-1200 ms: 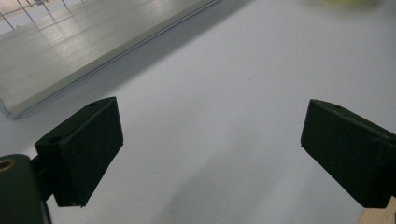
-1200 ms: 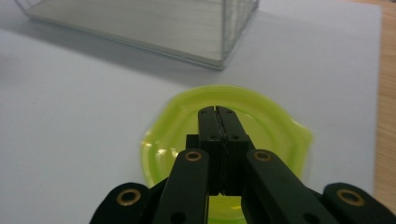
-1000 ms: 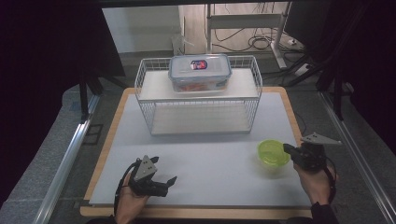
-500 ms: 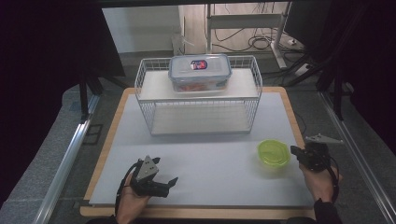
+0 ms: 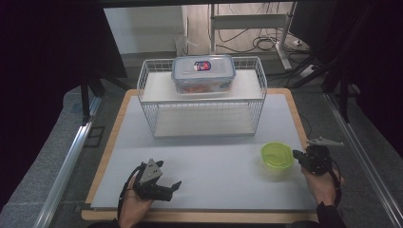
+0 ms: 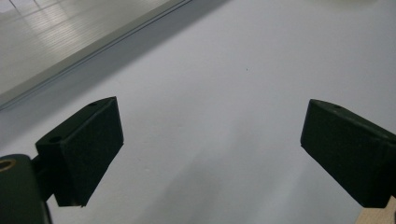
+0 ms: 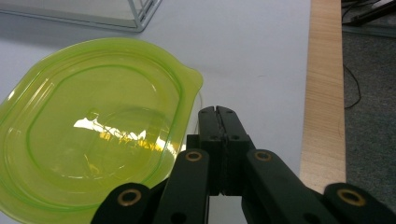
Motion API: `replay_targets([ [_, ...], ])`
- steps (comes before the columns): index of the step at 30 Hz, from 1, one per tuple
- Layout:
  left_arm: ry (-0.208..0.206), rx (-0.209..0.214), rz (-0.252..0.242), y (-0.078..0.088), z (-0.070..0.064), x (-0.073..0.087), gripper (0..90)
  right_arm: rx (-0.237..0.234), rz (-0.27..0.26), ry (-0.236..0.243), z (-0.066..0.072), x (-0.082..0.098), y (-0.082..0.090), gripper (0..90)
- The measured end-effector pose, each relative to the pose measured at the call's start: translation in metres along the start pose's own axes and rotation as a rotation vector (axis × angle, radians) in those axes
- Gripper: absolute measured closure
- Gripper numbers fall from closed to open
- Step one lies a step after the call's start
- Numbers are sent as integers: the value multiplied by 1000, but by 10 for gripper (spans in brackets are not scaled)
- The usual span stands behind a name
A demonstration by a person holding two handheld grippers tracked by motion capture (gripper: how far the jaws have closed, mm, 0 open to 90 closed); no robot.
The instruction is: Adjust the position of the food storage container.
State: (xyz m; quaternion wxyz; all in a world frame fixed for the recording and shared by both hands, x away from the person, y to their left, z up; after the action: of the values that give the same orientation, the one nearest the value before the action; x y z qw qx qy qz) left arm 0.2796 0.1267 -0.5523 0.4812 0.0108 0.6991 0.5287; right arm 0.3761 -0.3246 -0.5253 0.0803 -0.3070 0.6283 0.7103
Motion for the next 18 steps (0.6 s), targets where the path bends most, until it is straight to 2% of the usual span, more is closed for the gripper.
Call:
replay_targets([
  [9, -4, 0, 2, -1, -1, 0, 55, -33, 4, 8, 12, -2, -3, 897],
  [18, -7, 2, 6, -1, -2, 0, 55, -74, 14, 42, 37, -6, -8, 898],
])
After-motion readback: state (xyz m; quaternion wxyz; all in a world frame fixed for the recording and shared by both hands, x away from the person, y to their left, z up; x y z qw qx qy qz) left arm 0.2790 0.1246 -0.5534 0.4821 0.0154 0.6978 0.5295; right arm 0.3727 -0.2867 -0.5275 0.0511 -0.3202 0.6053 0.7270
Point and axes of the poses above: each handheld gripper's, and its own axes: y roughly backward along the jaws, x roughly out of its underside, z roughly to its left, the point moved 7 cm from there along -y, roughly forward along the jaws, and after that the axes turned 14 degrees about z, right-handed, at the moved point
